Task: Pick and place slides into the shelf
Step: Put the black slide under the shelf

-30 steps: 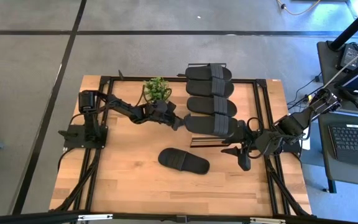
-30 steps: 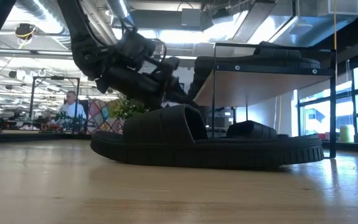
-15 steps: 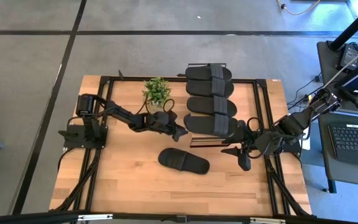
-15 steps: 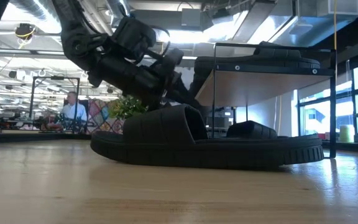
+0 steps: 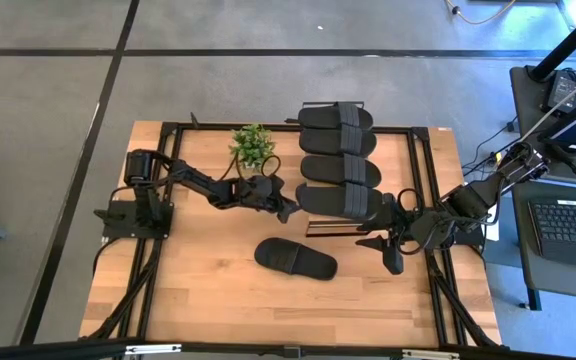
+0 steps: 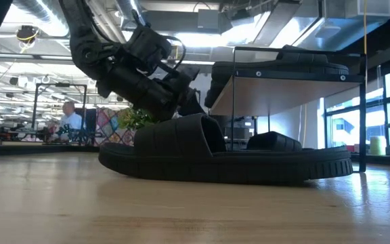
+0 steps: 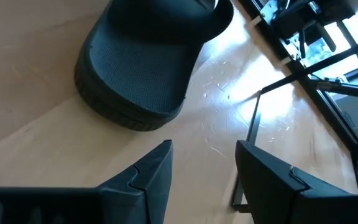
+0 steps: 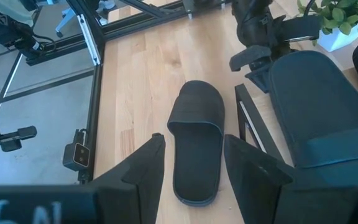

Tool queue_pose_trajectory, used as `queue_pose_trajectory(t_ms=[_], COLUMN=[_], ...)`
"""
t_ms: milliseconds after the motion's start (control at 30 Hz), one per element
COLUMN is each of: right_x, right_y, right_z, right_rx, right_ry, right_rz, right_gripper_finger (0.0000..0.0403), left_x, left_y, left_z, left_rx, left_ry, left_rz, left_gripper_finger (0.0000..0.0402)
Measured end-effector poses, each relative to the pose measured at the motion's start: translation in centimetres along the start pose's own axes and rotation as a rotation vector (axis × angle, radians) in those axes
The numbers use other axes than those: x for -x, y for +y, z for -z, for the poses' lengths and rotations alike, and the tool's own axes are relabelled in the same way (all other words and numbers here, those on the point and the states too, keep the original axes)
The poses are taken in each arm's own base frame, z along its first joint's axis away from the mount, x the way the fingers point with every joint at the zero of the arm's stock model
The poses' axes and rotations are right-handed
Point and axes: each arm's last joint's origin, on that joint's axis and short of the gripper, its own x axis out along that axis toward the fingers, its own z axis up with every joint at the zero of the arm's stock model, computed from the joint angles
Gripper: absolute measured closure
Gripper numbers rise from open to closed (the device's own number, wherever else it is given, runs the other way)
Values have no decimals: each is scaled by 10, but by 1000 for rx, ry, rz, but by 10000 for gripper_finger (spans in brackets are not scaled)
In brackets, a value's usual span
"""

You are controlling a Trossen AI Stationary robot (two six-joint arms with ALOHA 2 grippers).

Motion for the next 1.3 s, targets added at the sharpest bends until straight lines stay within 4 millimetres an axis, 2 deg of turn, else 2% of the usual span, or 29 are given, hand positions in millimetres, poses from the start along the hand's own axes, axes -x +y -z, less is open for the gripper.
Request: queue_pose_trajectory(t_ms=[200,500,933,1300], right_x=[0,0,0,0], right_y=[0,0,0,0], right_z=[0,0,0,0], right_rx=[1,0,0,1], right_ry=[-1,-2,-2,-2], right_rz=[1,2,2,2], right_gripper_finger=[236,236,236,236], left_x=[-3,-10,-10,-21], left_y=[-2,-8,-11,-5], left_z=[-6,-29,-18,-4], left_rx=[-20,-59,-71,-77], left_ry=[3,-7,57,69], left_rz=[-47,-89,-102,-130], left_gripper_finger=[235,235,235,235])
